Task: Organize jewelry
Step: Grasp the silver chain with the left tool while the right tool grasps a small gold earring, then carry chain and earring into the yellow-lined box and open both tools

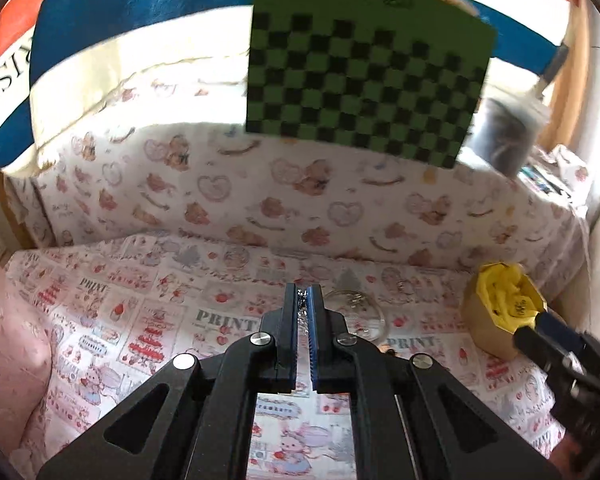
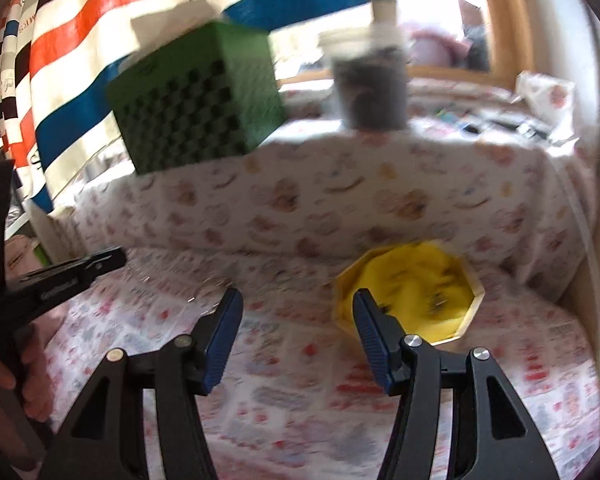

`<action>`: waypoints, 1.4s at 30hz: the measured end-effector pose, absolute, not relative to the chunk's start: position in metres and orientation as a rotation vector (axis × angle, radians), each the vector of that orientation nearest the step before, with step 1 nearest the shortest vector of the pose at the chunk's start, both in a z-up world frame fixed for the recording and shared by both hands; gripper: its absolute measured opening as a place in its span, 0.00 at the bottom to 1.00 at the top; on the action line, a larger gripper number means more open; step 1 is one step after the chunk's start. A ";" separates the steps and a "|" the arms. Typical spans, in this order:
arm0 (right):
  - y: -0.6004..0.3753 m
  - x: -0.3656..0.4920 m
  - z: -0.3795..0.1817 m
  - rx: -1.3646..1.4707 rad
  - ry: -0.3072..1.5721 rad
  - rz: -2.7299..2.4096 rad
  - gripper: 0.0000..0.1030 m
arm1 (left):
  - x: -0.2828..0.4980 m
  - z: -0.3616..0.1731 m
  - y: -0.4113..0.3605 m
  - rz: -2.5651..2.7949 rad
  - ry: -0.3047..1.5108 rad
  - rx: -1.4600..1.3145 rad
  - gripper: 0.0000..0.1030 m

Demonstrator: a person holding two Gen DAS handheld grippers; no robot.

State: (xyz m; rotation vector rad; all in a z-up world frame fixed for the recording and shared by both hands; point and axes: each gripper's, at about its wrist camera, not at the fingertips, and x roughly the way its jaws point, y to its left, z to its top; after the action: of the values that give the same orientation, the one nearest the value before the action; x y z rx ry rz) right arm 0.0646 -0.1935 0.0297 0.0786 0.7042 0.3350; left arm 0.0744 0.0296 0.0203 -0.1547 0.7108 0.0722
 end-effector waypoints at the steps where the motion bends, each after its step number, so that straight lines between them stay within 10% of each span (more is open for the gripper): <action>1: -0.185 0.067 0.025 0.055 0.736 0.320 0.53 | 0.079 0.016 0.033 0.085 0.724 -0.147 0.04; 22: -0.091 0.131 -0.030 -0.075 1.030 0.368 0.09 | 0.086 0.009 0.065 0.130 0.757 -0.266 0.04; 42: -0.176 0.084 0.020 0.014 0.787 0.396 0.09 | 0.038 0.055 0.033 0.073 0.424 -0.184 0.04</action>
State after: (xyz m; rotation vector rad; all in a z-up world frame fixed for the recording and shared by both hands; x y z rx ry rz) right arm 0.0837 -0.1757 0.0195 0.0136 0.7867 0.3956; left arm 0.0377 0.0331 0.0553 -0.1845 0.4239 0.0731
